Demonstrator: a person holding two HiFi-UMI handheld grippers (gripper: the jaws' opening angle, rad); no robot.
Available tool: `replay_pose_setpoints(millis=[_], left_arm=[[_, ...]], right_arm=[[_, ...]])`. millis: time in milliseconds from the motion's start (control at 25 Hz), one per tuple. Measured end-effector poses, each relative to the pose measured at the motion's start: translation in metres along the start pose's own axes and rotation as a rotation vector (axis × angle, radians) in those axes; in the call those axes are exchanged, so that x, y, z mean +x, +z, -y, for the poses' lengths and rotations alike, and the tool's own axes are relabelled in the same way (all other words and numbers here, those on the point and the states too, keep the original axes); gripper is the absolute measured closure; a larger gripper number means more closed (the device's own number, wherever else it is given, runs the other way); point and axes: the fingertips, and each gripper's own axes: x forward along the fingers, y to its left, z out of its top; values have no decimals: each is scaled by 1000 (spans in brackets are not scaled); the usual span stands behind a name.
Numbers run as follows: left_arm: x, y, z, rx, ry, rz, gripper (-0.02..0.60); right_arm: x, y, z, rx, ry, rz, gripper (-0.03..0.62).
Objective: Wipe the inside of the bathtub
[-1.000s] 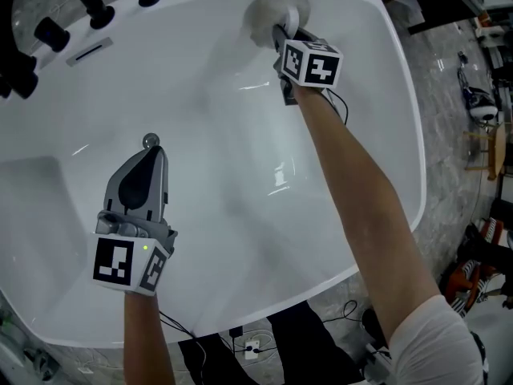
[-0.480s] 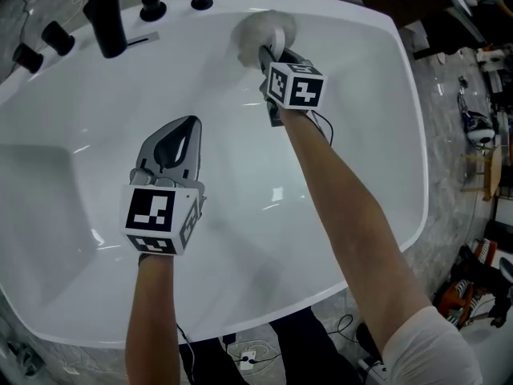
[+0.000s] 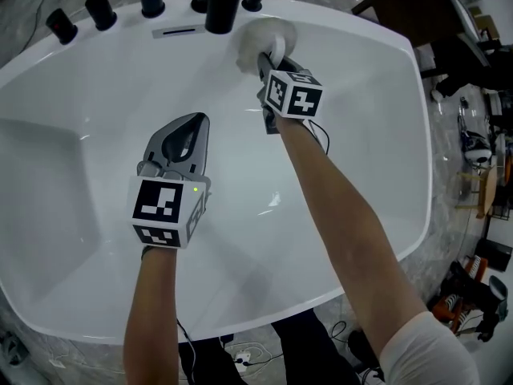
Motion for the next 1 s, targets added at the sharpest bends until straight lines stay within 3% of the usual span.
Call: replay_pose_setpoints(millis=[240, 520, 680, 1000], left_arm=[[-29, -4, -39, -9, 19, 11, 571], [-87, -21, -101, -24, 49, 27, 571], [-111, -30, -127, -30, 58, 29, 571], [-154, -44, -185, -46, 101, 32, 571]], right_arm=[[10, 0, -50, -5, 24, -2, 500], [22, -8, -141, -39, 60, -3, 500], [27, -11, -168, 18, 43, 7, 500], [45, -13, -242, 32, 73, 14, 500]])
